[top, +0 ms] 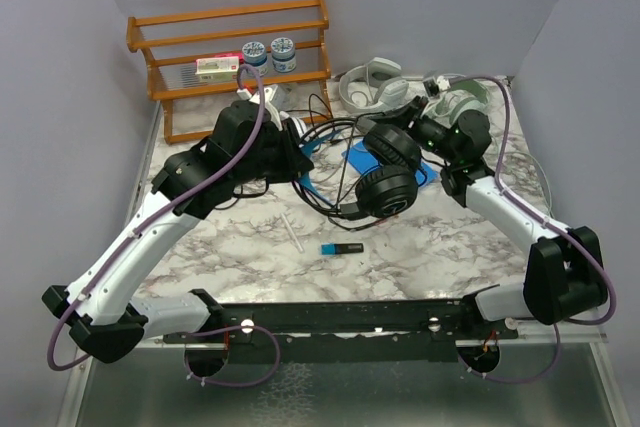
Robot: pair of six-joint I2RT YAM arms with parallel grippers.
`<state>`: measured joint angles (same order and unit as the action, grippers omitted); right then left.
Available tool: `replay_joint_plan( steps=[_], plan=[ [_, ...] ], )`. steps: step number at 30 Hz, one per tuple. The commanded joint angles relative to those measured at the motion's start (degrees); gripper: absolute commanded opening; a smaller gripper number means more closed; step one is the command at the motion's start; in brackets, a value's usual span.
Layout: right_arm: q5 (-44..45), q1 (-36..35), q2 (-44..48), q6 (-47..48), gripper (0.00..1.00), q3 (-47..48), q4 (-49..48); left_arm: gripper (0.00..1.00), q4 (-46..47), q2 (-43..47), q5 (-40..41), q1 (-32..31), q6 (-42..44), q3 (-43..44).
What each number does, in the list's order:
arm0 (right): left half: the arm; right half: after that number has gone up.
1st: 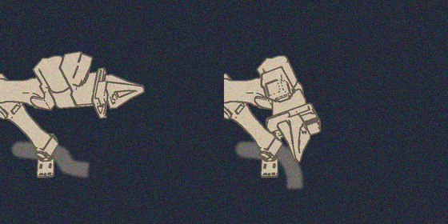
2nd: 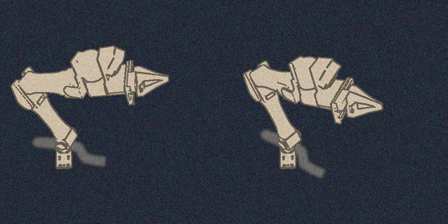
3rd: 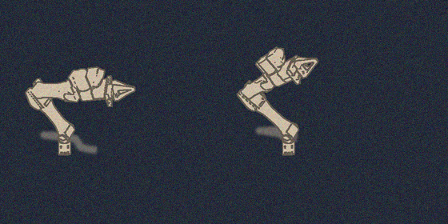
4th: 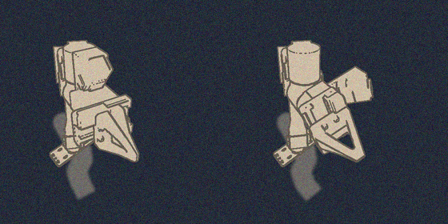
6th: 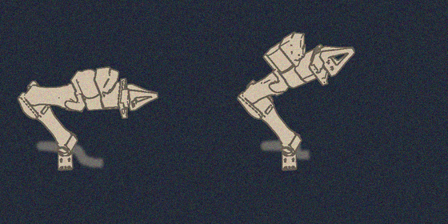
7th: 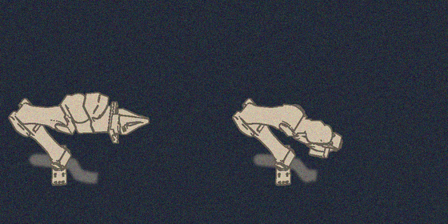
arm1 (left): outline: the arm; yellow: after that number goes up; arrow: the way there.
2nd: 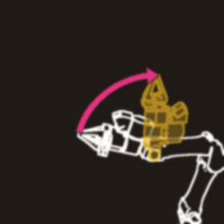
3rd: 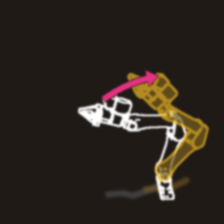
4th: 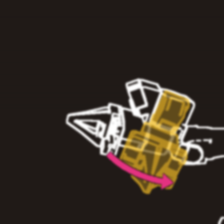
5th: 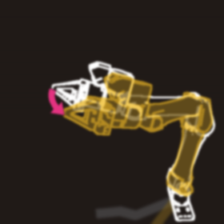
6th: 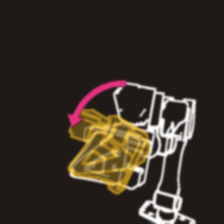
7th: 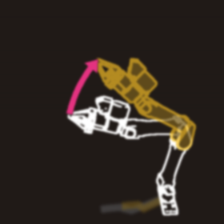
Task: Wrap the headphones
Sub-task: Wrap the headphones cable around the headphones.
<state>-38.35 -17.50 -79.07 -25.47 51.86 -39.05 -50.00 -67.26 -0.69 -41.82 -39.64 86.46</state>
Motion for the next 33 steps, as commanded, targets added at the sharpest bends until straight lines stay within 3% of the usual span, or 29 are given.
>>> replay_joint_plan(
  steps=[1, 9, 13, 17, 26, 33],
  plan=[
    [-7.54, 0.66, 1.66, -3.12, 0.04, -4.48, -3.60, 0.00, 3.90, 2.60, 2.52, -0.74, -4.58, 3.49],
    [-9.49, -7.94, 7.76, -3.96, 0.05, -17.97, -9.67, 0.00, 9.96, 1.16, 6.11, -0.76, -9.78, 3.24],
    [-8.34, -13.05, 9.69, -5.42, 0.10, -22.60, -13.69, 0.00, 11.41, -1.19, 6.85, -0.73, -11.27, 3.83],
    [-7.87, -14.73, 11.66, -9.13, 0.11, -26.60, -18.63, 0.00, 14.06, -1.73, 9.18, -0.72, -12.51, 2.66],
    [-8.60, -17.26, 18.47, -16.39, 0.11, -31.66, -22.40, 0.00, 16.12, -2.74, 22.60, -0.72, -11.50, 2.64],
    [-9.47, -19.21, 25.88, -19.22, 0.15, -30.06, -17.31, 0.00, 16.16, -3.87, 34.48, -0.76, -11.63, -0.09]
  ],
)
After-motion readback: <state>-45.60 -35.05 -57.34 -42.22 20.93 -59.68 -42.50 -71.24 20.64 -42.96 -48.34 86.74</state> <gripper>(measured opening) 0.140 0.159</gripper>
